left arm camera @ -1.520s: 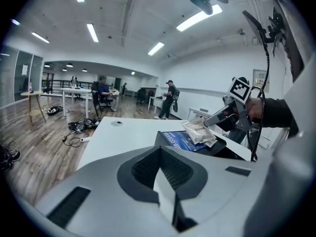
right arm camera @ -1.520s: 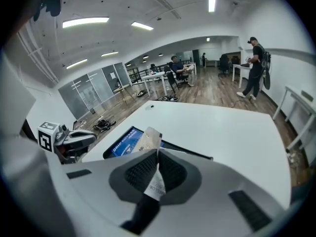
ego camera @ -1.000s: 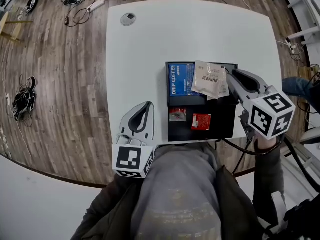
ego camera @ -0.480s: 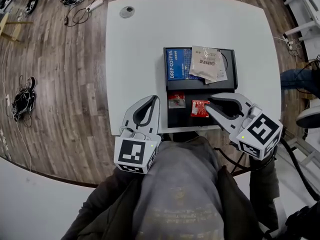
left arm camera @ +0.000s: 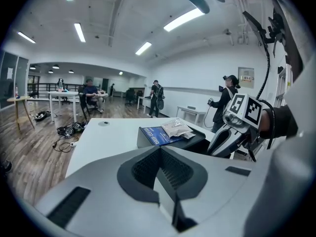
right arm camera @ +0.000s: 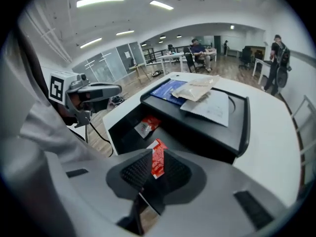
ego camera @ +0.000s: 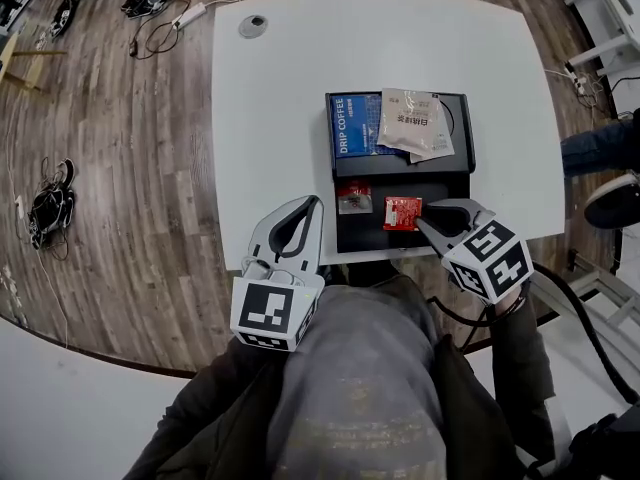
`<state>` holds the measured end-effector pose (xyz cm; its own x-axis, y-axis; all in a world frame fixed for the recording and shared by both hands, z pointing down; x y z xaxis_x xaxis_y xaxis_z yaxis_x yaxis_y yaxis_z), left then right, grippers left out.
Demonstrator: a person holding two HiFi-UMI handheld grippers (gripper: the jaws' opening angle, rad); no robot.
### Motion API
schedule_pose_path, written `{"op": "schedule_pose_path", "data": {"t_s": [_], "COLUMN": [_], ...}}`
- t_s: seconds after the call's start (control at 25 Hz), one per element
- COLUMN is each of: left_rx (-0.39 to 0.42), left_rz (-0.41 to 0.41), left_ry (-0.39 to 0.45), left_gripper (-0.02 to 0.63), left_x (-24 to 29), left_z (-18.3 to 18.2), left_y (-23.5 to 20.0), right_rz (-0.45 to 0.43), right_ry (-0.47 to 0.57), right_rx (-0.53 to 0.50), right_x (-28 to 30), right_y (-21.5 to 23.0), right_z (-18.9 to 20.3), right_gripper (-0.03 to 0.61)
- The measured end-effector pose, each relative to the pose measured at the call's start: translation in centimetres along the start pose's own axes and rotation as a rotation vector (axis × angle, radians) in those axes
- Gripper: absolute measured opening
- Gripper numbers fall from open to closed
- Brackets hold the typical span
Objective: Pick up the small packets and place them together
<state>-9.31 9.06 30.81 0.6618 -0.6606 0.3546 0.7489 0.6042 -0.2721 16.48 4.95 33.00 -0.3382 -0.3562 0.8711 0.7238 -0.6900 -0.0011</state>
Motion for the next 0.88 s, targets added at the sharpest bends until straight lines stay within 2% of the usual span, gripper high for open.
{"op": "schedule_pose_path", "data": {"t_s": [0.08, 0.32, 0.48, 0.64, 0.88], "left_rx": [0.0, -0.007, -0.02, -0.035, -0.061], "left_rz": [0.004, 0.004, 0.003, -0.001, -0.016], "left_ry": [-0.002, -0.009, -0.015, -0.019, -0.021], "left_gripper": [0.003, 0.003, 0.003, 0.003, 0.003], "left_x": [0.2, 0.3, 0.6, 0.6, 0.6], "left_z": [0.0, 0.1, 0.3, 0.6, 1.3], "left_y": [-0.1, -0.5, -0.8, -1.1, -1.5], "right_rz": [0.021, 0.053, 0.116, 0.17, 0.156], "right_ry": [-0.047, -0.136, -0.198, -0.265, -0.296], "right_rx": [-0.011, -0.079, -0.147, -0.262, -0.288], "right_x": [0.7, 2.7, 3.6, 4.7, 5.3], "right_y": [0.1, -0.3, -0.4, -1.1, -1.6], "right_z": [0.0, -0.4, -0.7, -0.7, -0.9], "right_gripper": [0.068, 0.155, 0.156, 0.156, 0.155]}}
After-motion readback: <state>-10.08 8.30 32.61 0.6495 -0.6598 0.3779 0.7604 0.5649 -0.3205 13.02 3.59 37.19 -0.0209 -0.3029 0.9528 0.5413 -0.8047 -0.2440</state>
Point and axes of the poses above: the fingertips, and each gripper's own axes: x forward along the fingers, y to its right, z out of its underside, the point moved 10 cm from there along -x, backward along the fingers, and after that the axes turned 15 degrees about z, right-handed, at the moved point
